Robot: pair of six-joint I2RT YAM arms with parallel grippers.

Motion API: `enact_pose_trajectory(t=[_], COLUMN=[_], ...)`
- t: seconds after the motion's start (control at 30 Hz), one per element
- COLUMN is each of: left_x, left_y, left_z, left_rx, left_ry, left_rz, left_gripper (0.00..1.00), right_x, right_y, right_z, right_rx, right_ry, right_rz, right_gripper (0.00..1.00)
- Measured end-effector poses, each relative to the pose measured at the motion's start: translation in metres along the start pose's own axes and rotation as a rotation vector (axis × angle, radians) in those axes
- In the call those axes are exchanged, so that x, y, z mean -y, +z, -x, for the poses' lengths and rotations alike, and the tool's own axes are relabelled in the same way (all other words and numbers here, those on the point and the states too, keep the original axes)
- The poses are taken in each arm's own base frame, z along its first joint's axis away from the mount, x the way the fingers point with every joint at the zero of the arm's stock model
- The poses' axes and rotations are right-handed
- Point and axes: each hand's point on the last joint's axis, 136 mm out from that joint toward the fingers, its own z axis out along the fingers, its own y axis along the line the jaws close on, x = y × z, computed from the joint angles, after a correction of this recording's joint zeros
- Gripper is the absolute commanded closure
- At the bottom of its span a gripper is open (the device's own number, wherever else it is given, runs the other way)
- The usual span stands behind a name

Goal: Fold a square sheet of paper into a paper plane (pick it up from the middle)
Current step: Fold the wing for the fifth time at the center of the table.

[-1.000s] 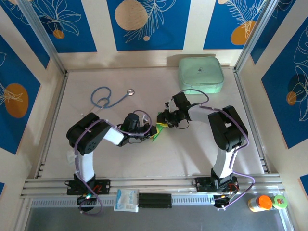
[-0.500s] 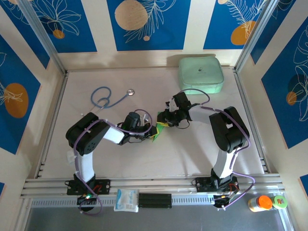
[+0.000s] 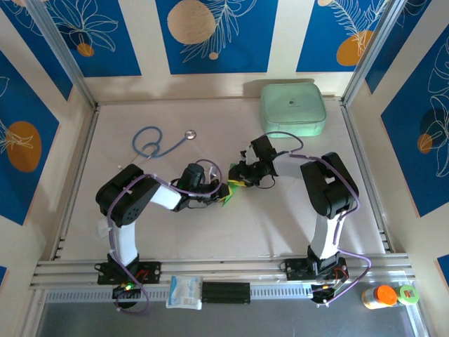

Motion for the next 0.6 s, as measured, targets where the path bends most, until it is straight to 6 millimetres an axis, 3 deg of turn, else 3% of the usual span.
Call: enact_pose_trajectory(t=[0.6], left_x=[-0.0020], left_y=[0.0001], left_z=[-0.0002], left_rx=[0.006], left_ry=[0.002], left_rz=[-0.001], left_gripper=[0.93], right_x=[-0.0018], right_y=[0.0049], right_z=[0.0028], right_rx=[-0.015], right_ry=[0.002], right_rz=[0.017], right_gripper=[0.64])
